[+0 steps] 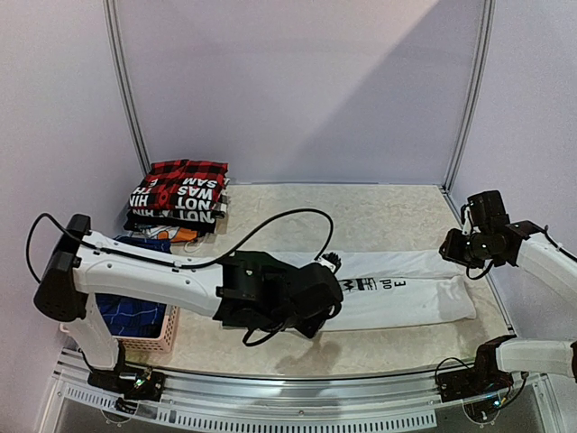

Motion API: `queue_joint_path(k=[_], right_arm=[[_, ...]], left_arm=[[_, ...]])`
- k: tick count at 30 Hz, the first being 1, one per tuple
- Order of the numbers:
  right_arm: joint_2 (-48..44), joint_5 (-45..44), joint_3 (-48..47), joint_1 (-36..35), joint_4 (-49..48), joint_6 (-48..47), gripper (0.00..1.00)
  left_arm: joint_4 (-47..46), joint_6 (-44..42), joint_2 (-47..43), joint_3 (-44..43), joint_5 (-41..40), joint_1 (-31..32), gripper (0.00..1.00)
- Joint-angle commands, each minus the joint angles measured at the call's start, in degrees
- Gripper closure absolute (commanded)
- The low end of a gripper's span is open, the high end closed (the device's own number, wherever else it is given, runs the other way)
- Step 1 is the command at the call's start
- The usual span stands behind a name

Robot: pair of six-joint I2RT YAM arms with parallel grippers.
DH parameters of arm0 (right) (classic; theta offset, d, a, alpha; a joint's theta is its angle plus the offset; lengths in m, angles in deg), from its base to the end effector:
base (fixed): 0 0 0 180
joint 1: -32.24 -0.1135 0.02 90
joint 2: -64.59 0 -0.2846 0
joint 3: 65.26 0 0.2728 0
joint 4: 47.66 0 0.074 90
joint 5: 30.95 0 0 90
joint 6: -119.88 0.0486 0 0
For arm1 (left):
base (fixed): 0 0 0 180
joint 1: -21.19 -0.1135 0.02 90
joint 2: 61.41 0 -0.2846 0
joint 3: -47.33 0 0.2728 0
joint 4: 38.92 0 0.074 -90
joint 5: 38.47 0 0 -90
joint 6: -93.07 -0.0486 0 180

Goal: Fold and stack the mixed laundry pile
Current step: Smooth out the rectangle-folded T-shirt at the center of the board.

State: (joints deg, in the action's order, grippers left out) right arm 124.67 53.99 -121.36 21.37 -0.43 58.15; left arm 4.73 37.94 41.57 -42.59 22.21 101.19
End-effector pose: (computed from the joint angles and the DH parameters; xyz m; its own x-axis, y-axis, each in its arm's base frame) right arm 0.2236 0.0386 0.2458 -0.7374 0.3388 -0.5843 0.2449 0.9403 0.2362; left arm 0.0952 -0.4031 0.2319 -0.5833 0.4375 -0.6843 0.5832 0.8120 0.0220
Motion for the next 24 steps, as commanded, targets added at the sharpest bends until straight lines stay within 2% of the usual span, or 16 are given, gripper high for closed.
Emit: queue_joint_path(k=[1,2,4,6,8,11,17,20,24], right_arm=[[0.53,1.16,0.93,-0.75,-0.42,0.54,0.57],[0.77,1.25,0.82,-1.06,-0.52,0.48,0.57],[1.32,1.36,0.62,-1.44,-0.72,0.45,0.57],[1.66,1.42,0.51,-1.85,-1.05,0.38,0.57],[2.09,1.39,0.46,-2.57,-1.39,0.53,0.57],[2.9,1.36,0.34,-4.37,-2.26,1.12,0.57],[5.61,3.59,-0.36,-10.46,-5.6,1.74,0.57],[7.43,4.44,-0.28,-13.87,-8.41,1.95,0.57],[10.53,5.97,-0.65,-17.62,-10.65,2.56,0.57]], left_arm=[[1.41,-1.99,5.88,-2.45,0.35,-0.4,0.98],[0.93,-2.45,6.82,-2.94,1.87,-0.51,0.92],[1.31,-2.96,7.87,-3.97,3.11,-0.53,0.63],[2.02,-3.02,7.08,-3.71,2.15,-0.38,0.39],[2.32,-2.69,4.85,-1.96,0.7,-0.44,0.27],[3.1,-2.4,0.33,1.55,-1.29,-0.95,0.26],[0.32,-0.9,-6.8,12.42,1.71,-6.24,0.4],[-4.36,-0.3,-10.39,19.24,4.81,-8.98,0.44],[-13.1,-3.38,-13.27,25.83,11.19,-11.81,0.45]])
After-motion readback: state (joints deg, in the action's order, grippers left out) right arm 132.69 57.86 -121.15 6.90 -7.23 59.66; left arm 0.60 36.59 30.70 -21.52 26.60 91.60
